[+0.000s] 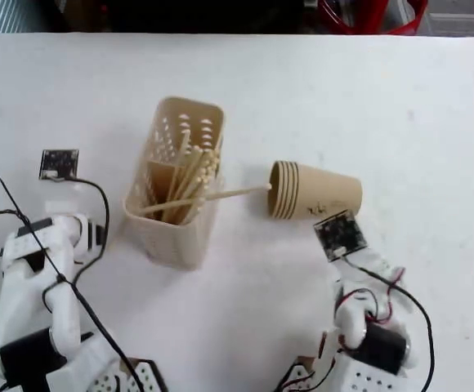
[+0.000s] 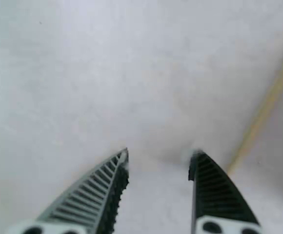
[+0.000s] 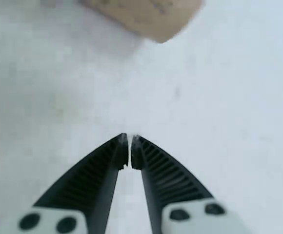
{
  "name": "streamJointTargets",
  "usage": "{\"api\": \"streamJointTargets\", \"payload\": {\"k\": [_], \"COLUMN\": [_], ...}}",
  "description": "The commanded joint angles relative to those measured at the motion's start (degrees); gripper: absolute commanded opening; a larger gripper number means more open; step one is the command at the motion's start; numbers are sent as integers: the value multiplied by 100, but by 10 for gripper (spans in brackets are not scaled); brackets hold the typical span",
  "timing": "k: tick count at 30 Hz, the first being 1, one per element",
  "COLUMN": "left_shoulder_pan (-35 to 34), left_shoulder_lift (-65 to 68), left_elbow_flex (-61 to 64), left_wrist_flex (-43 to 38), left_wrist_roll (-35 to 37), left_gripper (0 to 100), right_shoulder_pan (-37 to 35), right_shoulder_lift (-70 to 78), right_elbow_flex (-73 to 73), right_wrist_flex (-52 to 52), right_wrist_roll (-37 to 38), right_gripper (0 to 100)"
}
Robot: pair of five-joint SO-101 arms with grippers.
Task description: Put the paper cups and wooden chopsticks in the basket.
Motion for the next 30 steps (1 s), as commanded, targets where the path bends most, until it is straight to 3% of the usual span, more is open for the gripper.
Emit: {"api": "streamJointTargets", "payload": {"k": [1,5,7,14,20,30], "left_shoulder_pan": [-13,-13,-13,-13,-13,-13], "left_shoulder_lift": [-22,-22,-22,-22,-22,-31], "left_elbow_flex": [0,0,0,0,0,0], "left_wrist_flex": [141,141,141,141,141,141], "left_wrist_roll": [-62,-70,-70,-70,-70,-70], "left_gripper": [211,211,211,211,211,211], "right_shoulder_pan": [163,136,84,-1349,-2589,-1499], "right_shoulder_lift": [154,1692,2967,6949,8233,9877], "right_elbow_flex": [-1591,-3288,-4053,-5697,-6593,-6716], "right_wrist_flex": [127,593,655,549,567,-655], "right_wrist_roll": [-193,-668,-870,-976,-1486,-1530], "right_gripper": [38,142,145,153,207,210]}}
